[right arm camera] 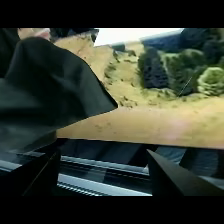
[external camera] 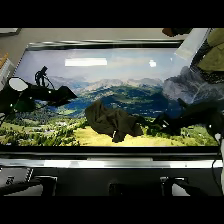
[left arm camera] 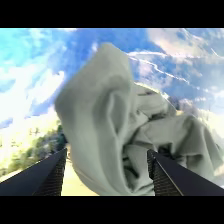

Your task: Fold the clothes and pants, and hang the long-sleeved shirts on hangers.

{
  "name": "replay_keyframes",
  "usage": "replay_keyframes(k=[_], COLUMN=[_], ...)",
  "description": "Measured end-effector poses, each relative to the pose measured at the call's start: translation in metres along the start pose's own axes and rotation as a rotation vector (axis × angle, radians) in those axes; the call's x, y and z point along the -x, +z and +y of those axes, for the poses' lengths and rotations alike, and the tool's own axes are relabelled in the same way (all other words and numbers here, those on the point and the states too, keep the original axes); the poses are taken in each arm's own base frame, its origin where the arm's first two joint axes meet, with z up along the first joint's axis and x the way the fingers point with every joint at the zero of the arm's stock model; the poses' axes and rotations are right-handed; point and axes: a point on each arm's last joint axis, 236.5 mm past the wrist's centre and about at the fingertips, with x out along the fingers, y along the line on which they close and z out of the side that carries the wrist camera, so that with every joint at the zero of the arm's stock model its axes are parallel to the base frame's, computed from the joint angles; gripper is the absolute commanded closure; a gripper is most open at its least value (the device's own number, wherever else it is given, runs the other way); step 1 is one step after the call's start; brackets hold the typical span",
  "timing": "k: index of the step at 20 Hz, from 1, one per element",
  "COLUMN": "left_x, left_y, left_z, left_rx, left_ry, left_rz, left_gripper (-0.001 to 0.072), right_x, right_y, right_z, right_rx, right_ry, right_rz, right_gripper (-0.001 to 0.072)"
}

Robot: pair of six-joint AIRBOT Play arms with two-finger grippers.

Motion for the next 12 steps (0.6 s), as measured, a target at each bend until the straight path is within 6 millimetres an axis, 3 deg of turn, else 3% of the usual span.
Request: replay_keyframes(k=[1, 6, 9, 10, 12], left_x=[0.0, -0.001, -0.001, -0.001, -0.002], left_y=[0.001, 0.003, 0.005, 0.005, 0.005], left_z=[0.003, 0.01, 0.012, 0.013, 0.018], left_rx=[0.006, 0.021, 0.024, 0.024, 0.023], left_ry=[0.003, 0.01, 0.012, 0.013, 0.031], left_rz=[0.001, 0.002, -0.003, -0.005, -0.004], left_gripper=[0.0126, 0.0126, 0.0124, 0.0072, 0.0033], right_x=[-0.013, -0.063, -0.082, -0.086, -0.091], right_y=[-0.002, -0.009, -0.013, -0.012, -0.008], right_z=[0.0, 0.001, 0.005, 0.008, 0.008], right_rx=[0.008, 0.039, 0.037, 0.03, 0.024], right_ry=[0.008, 0.001, 0.007, 0.016, 0.019], right_rz=[0.02, 0.094, 0.12, 0.118, 0.105], right_gripper=[0.0174, 0.0158, 0.0178, 0.0203, 0.0377])
